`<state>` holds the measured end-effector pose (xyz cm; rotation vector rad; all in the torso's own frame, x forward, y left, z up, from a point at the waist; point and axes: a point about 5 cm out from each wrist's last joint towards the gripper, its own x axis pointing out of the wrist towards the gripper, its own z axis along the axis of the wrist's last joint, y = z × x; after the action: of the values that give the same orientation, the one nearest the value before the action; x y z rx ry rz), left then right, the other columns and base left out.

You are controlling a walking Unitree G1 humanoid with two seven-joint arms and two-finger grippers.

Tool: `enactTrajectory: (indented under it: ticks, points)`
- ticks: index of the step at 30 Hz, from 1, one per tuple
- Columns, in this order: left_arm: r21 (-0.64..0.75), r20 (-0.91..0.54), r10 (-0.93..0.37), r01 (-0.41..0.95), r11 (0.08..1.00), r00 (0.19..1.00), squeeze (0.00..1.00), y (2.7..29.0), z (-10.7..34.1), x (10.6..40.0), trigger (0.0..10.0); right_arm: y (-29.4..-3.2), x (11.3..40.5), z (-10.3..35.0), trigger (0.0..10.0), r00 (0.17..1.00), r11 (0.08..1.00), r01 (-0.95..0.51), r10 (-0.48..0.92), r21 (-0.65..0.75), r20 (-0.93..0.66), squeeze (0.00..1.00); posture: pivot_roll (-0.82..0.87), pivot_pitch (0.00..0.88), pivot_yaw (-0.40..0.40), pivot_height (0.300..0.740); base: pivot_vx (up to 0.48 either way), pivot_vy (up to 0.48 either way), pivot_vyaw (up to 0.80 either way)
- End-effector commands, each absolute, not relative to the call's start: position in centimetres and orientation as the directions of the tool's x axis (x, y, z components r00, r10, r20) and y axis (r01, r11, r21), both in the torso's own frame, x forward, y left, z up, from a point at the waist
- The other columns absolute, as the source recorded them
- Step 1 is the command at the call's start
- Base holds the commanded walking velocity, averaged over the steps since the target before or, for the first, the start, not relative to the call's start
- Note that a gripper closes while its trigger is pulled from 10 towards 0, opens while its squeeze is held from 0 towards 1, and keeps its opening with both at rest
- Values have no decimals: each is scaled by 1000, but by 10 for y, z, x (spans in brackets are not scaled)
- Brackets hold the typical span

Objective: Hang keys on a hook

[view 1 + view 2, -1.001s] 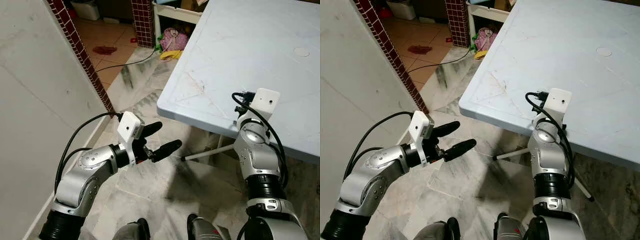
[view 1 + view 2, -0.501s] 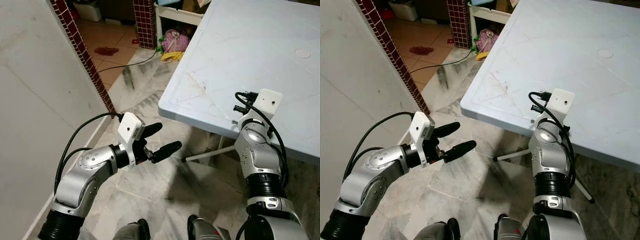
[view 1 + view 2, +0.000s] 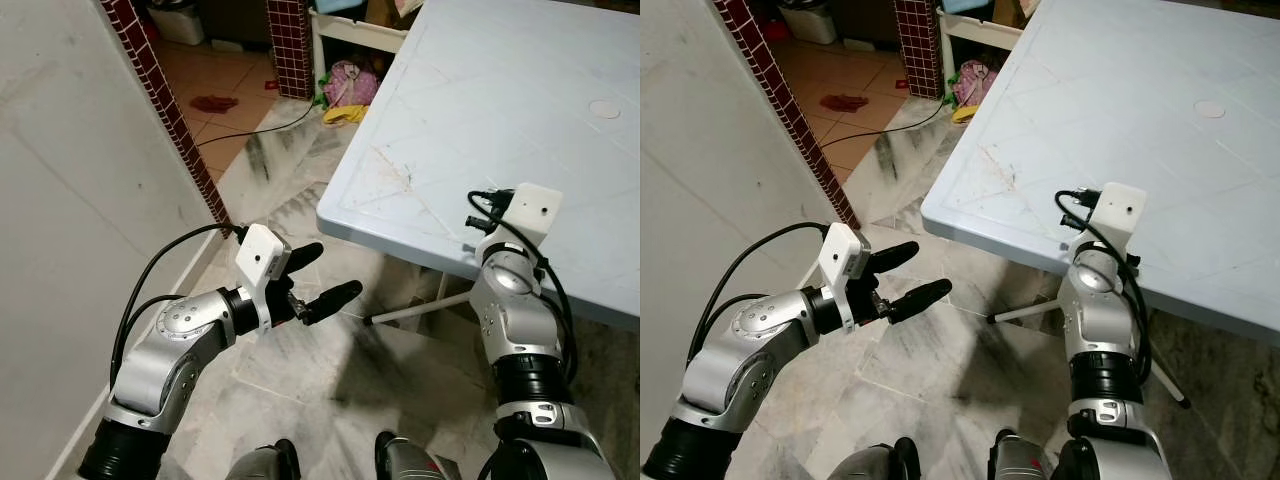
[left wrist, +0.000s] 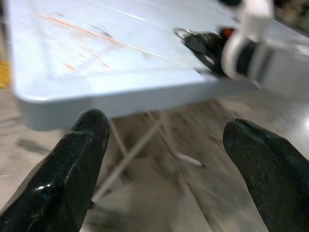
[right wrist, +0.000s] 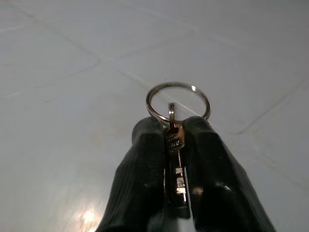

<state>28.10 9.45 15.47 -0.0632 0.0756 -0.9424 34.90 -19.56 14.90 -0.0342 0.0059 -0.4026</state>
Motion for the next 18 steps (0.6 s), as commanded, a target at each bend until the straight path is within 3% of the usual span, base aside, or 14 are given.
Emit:
enactTrajectory:
  ticks: [1, 7, 18]
  points:
    - [-83, -50, -788, 784, 616, 614, 0, 92, 146, 278, 10000, -186, 345, 144, 0, 930, 926, 366, -366, -89, 26, 0, -59, 196, 96, 740, 0, 0, 0]
    - [-105, -41, -792, 786, 610, 609, 0, 80, 140, 271, 10000, -179, 342, 165, 0, 930, 925, 347, -319, -156, 180, 0, -64, 185, 95, 740, 0, 0, 0]
    - [-90, -24, -768, 764, 639, 639, 0, 85, 142, 279, 10000, -169, 341, 179, 0, 924, 926, 325, -266, -194, 276, 0, -63, 172, 95, 740, 0, 0, 0]
